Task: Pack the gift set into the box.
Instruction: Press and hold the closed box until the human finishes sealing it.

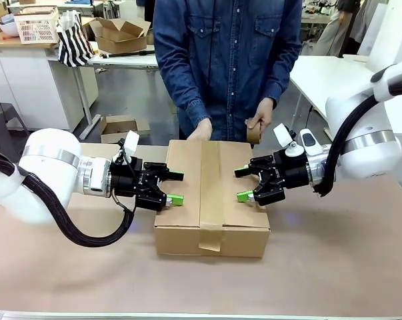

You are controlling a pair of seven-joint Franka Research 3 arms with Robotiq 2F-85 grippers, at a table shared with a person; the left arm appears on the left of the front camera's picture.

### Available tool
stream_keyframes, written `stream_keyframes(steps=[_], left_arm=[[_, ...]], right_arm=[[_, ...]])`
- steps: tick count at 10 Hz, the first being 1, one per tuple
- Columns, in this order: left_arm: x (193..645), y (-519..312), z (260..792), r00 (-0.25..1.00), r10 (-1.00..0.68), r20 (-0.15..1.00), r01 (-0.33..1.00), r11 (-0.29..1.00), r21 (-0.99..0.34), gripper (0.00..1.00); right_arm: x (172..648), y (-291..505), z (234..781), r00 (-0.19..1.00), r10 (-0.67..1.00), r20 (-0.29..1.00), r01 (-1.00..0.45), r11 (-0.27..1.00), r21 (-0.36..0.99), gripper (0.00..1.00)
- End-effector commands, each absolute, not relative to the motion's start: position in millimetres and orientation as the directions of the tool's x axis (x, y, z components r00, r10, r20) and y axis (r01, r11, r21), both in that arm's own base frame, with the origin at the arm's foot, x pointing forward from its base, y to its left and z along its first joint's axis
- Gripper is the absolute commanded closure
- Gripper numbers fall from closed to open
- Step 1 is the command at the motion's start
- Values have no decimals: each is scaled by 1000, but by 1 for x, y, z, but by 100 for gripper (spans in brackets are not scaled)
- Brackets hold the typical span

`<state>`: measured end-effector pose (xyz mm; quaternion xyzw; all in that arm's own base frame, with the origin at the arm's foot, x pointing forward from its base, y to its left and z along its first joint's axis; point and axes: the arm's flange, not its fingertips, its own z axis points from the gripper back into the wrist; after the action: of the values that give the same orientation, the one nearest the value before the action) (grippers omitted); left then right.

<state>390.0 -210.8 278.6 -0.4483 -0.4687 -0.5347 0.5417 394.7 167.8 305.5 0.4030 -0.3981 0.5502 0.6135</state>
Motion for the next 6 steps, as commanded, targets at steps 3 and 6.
stream_keyframes(steps=[3,6], left_arm=[[386,-208,279,-10,-159,987,1000,26,15,0],[386,-208,279,-10,-159,987,1000,26,15,0]], right_arm=[[395,168,306,77,348,934,-996,66,58,0],[395,168,306,77,348,934,-996,66,58,0]])
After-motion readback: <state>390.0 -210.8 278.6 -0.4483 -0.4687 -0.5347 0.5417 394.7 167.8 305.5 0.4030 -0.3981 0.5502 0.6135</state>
